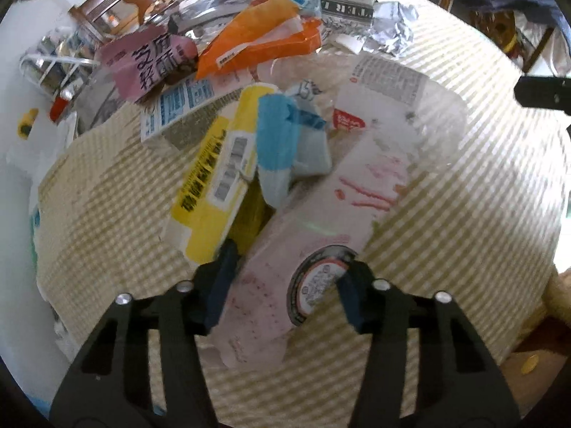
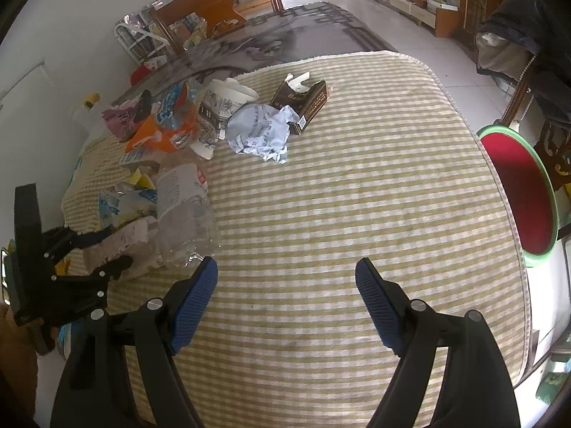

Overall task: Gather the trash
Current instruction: 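Grasp the pink paper strip with the left gripper while the right gripper grasps the plastic bottle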

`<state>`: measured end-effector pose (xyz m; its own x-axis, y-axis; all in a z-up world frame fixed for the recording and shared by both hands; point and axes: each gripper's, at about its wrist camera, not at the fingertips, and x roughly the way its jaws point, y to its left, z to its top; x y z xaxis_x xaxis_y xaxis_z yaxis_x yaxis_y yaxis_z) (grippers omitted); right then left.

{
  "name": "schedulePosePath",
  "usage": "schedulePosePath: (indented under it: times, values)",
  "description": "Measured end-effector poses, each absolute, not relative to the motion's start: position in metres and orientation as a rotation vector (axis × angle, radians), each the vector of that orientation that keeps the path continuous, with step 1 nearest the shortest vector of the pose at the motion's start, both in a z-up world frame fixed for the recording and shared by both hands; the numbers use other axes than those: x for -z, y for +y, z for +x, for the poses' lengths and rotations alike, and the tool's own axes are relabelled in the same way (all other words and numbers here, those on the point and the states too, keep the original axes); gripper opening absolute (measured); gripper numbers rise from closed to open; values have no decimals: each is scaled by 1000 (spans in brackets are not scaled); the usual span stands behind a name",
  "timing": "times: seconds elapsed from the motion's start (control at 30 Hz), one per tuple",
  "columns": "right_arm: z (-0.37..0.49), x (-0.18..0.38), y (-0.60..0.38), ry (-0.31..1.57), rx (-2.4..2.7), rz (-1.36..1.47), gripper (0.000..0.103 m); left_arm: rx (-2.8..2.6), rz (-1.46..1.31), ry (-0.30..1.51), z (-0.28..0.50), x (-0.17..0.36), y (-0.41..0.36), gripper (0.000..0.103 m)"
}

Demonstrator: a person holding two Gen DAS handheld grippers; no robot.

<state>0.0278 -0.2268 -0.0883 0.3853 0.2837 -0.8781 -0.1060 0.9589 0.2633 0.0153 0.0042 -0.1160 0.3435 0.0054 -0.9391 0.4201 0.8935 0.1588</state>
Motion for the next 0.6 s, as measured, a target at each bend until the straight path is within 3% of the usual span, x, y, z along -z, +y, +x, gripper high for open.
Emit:
schedulePosePath:
  times: [0.07, 0.4, 0.6]
  values:
    - [29, 89, -224, 1151, -255, 173, 77, 265, 344, 1215, 8, 113, 7, 42]
    - [62, 91, -163, 1169, -383, 121, 77, 137, -62, 1293, -41, 107, 45, 44]
    - [78, 112, -121, 1225, -437, 41, 77, 135, -73, 1244, -50, 94, 39, 59]
